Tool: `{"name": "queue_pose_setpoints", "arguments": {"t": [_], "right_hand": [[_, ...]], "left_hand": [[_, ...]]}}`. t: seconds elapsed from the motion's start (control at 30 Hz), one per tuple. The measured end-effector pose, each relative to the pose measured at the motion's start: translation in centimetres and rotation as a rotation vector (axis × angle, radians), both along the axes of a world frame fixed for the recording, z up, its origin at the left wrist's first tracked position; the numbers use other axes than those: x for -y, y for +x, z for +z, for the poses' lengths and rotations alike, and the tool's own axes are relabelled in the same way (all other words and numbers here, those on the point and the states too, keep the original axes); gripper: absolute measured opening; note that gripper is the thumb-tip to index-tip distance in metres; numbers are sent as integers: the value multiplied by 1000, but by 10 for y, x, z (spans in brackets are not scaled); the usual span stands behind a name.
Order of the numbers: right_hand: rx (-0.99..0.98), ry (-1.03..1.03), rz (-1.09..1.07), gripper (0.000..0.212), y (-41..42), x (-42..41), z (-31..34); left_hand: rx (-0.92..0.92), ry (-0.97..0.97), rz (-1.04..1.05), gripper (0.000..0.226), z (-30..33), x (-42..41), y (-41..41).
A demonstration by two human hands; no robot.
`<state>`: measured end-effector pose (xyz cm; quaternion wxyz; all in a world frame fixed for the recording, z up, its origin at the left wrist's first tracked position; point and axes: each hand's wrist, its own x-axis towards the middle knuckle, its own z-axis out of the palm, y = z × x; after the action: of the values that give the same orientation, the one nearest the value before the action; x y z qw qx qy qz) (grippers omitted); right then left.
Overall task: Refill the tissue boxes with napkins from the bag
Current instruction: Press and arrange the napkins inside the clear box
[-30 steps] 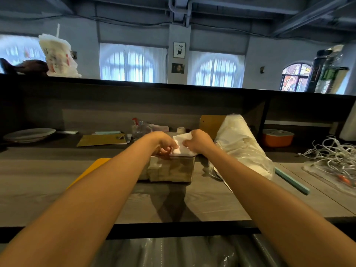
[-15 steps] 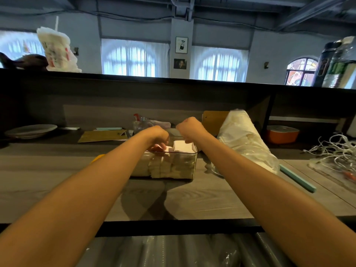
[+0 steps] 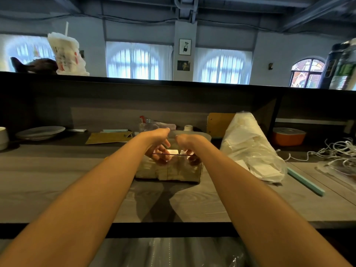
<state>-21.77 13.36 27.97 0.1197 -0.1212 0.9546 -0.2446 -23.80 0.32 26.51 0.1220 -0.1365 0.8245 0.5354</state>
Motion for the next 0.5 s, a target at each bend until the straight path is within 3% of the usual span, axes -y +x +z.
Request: {"name": "queue_pose_setpoints", "arguments": {"t": [0.1, 0.2, 0.37, 0.5], "right_hand": [[34, -132, -79, 42, 4, -2, 3], [70, -385, -303, 54, -5, -1, 4], [-235, -771, -355, 43, -18, -28, 3], [-365, -1001, -349, 37, -5, -72, -10]], "left_hand": [[-53, 56, 47, 66, -4, 2, 0], [-253, 97, 92, 58, -5, -5, 4], [-657, 155, 199, 45, 8, -38, 25], [-722, 236, 111, 43, 4, -84, 42]]}}
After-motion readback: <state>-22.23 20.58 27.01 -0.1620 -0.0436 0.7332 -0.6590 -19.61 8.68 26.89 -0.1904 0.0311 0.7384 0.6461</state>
